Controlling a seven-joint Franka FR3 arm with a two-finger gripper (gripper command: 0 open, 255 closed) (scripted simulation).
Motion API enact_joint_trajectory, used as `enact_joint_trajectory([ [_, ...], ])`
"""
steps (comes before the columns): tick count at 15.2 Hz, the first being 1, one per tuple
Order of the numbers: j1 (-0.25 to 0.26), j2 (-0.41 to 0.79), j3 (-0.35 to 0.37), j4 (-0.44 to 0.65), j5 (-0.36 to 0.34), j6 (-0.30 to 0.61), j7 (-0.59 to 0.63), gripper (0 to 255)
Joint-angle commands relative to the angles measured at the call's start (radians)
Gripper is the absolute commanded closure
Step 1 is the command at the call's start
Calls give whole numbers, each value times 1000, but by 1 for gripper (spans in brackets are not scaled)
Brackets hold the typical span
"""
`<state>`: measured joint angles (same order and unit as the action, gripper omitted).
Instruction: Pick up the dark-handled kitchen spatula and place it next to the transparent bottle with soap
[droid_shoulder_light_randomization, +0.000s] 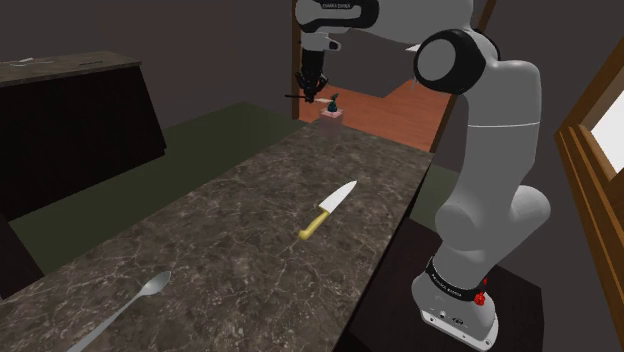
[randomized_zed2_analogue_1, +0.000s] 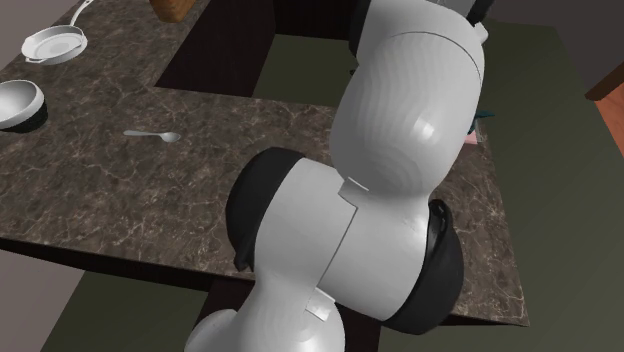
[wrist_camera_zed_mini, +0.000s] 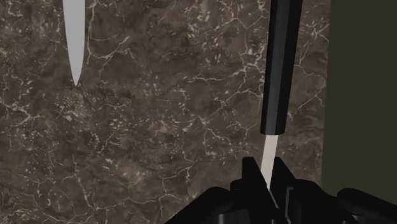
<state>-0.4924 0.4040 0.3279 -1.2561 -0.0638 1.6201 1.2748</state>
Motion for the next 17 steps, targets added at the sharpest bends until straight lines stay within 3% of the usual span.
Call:
enact_joint_trajectory([
  [1,-5,-10,-1,-40,3,31,-3,255],
  [17,-19,-9,-6,-255,2,246,-8,255],
])
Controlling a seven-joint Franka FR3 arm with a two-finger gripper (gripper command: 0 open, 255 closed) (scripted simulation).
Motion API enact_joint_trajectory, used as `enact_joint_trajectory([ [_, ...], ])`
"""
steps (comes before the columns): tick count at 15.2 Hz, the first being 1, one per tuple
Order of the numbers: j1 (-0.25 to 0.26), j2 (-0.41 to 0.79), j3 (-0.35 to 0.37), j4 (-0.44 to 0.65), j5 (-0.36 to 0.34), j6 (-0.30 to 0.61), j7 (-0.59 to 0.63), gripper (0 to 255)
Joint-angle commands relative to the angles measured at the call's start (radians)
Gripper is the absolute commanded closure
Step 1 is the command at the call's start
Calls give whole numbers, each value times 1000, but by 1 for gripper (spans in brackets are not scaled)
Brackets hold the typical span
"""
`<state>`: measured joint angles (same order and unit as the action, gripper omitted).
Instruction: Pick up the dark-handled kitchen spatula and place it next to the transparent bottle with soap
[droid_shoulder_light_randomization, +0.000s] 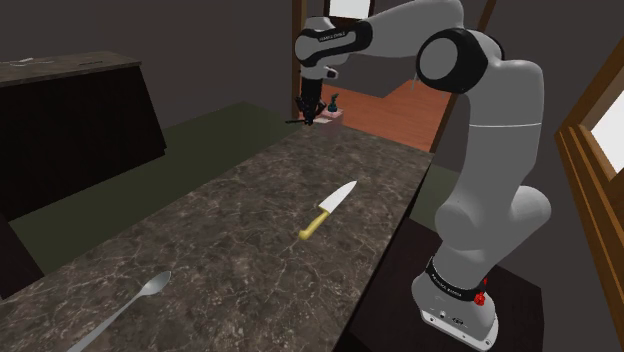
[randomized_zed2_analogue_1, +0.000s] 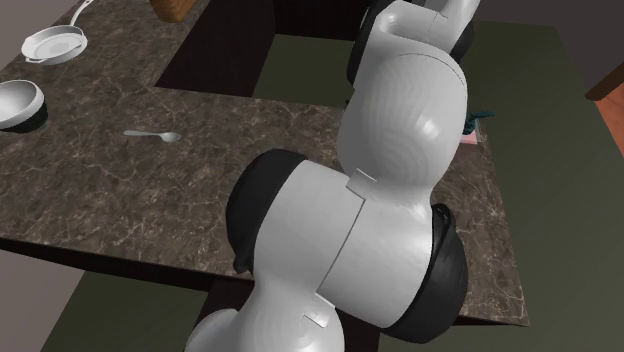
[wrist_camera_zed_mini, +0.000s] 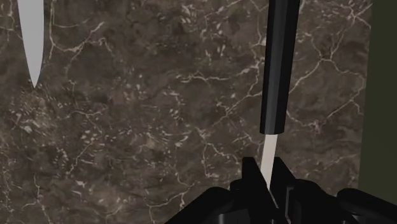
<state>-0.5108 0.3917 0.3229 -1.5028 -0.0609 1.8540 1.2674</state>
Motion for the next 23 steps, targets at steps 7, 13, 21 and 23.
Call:
enact_joint_trajectory([
  [7,-1,23,-4,-75,-8,97,1,255],
  [13,1,48,-9,-120,-16,167,3,255],
  [21,4,87,-16,-163,-29,247,8,255],
  [23,4,87,-16,-163,-29,247,8,255],
])
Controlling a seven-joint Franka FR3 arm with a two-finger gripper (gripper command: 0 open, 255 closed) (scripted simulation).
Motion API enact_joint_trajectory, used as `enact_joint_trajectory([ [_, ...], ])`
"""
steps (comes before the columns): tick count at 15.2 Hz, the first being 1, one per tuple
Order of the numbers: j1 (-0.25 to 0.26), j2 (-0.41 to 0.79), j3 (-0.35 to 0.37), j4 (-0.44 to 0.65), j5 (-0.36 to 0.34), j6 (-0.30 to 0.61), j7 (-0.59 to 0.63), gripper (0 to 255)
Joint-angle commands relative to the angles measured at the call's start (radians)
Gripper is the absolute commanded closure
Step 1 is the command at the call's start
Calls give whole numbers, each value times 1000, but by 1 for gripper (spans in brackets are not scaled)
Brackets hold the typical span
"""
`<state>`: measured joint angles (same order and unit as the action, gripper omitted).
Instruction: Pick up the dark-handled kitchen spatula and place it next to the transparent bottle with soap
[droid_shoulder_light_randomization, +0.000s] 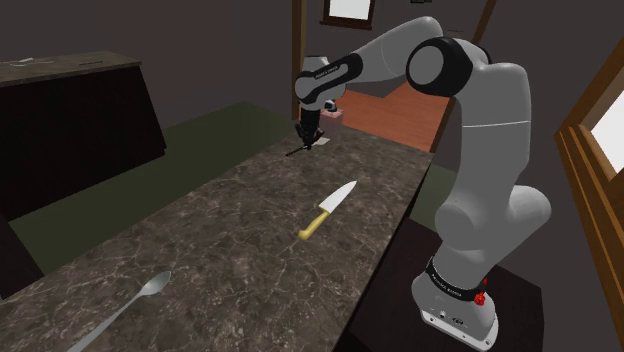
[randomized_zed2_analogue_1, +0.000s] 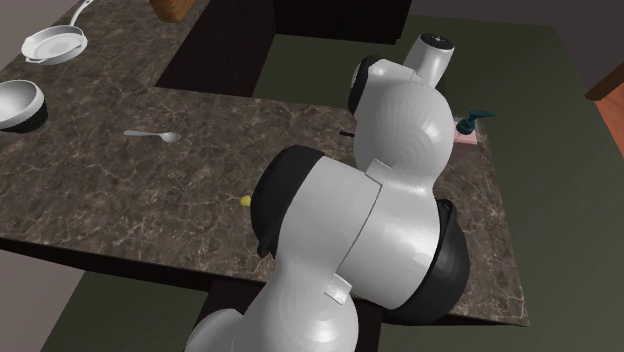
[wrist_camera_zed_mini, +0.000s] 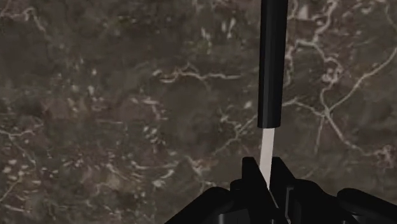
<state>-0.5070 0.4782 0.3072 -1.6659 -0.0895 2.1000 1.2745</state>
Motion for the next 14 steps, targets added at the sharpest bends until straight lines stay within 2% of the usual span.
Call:
enact_joint_trajectory([
  [1,0,1,0,0,0,1,0,255],
  [4,0,1,0,0,0,1,0,255],
  [5,0,1,0,0,0,1,1,0],
  [10,0,1,0,0,0,1,1,0],
  [14,-7,-44,7,64,15,-107,-9,0],
])
